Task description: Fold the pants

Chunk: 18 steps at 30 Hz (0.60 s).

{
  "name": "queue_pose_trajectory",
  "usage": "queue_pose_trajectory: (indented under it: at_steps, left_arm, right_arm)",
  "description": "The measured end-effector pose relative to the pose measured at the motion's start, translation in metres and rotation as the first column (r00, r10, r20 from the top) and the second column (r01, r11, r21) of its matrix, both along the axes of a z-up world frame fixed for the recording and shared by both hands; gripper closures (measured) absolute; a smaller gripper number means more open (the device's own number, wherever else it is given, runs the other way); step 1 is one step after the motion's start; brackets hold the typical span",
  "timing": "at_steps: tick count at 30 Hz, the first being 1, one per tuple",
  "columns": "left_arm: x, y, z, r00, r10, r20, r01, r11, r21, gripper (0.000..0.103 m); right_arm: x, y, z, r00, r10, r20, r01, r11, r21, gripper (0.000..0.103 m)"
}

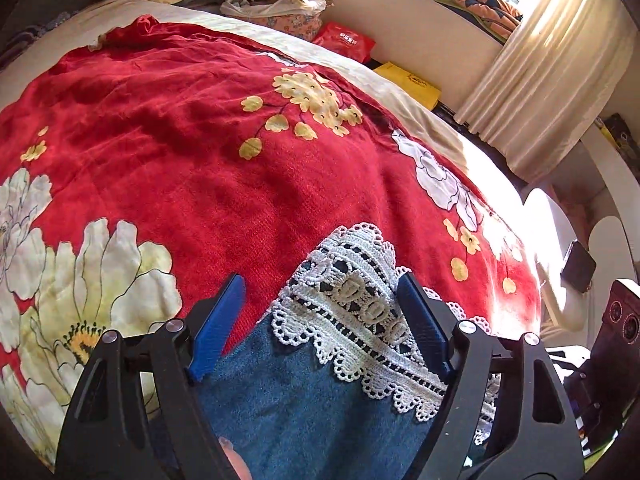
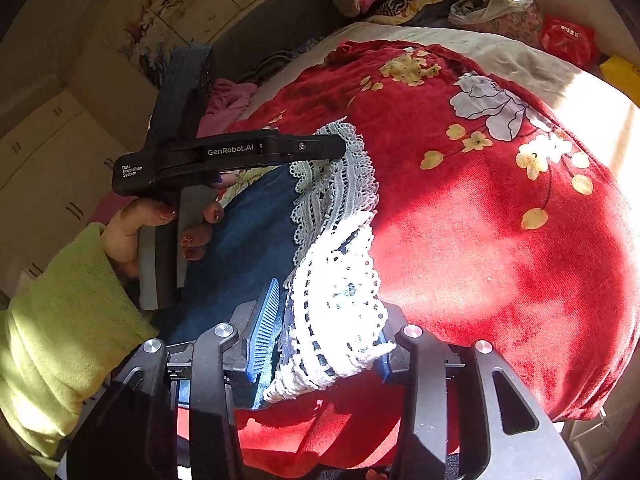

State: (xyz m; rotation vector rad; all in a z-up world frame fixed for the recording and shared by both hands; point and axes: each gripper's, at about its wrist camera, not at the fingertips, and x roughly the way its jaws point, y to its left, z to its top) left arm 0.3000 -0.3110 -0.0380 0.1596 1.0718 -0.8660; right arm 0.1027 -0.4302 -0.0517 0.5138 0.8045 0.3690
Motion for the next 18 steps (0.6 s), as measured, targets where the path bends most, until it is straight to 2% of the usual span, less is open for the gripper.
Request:
queue_pose_trajectory:
  at_steps: [2, 4, 5, 6, 8, 12, 15, 18]
  left_arm:
    - [-0.001, 0.002, -0.004, 0.999, -0.002, -0.039, 0.000, 0.999, -0.036, 0.033]
    - [-0.006, 0.000, -0.004, 0.999, -0.015, -0.041, 0.014, 0.999, -0.035, 0.043]
    - [-0.007, 0.000, -0.003, 0.999, -0.016, -0.037, 0.015, 1.000, -0.025, 0.052]
    - [-0.008, 0.001, -0.001, 0.999, -0.013, -0.036, 0.012, 1.000, -0.023, 0.066]
    - [-0.006, 0.007, 0.003, 0.999, -0.002, -0.051, 0.001, 0.999, -0.035, 0.082]
    - [-0.013, 0.031, 0.026, 1.000, -0.008, -0.030, 0.004, 0.988, -0.156, 0.085]
    - [-0.020, 0.060, 0.048, 1.000, 0.014, -0.014, -0.017, 0.965, -0.260, 0.085]
    - [-0.028, 0.095, 0.065, 0.999, 0.046, 0.007, -0.041, 0.943, -0.329, 0.085]
  right_arm:
    - [0.000, 0.006, 0.001, 1.000, 0.017, -0.001, -0.017, 1.000, -0.003, 0.069]
    - [0.003, 0.012, 0.002, 1.000, 0.027, -0.007, -0.027, 1.000, -0.008, 0.072]
    - [0.004, 0.015, 0.003, 1.000, 0.026, -0.005, -0.026, 1.000, -0.013, 0.072]
    - [0.004, 0.017, 0.004, 1.000, 0.022, -0.001, -0.022, 1.000, -0.011, 0.072]
    - [0.002, 0.020, 0.010, 1.000, 0.020, 0.015, -0.020, 1.000, 0.006, 0.075]
    - [-0.001, 0.037, 0.028, 0.997, 0.042, 0.060, -0.042, 0.999, -0.007, 0.076]
    - [-0.006, 0.058, 0.047, 0.990, 0.090, 0.112, -0.087, 0.996, -0.028, 0.076]
    - [-0.010, 0.084, 0.065, 0.975, 0.155, 0.163, -0.148, 0.988, -0.051, 0.076]
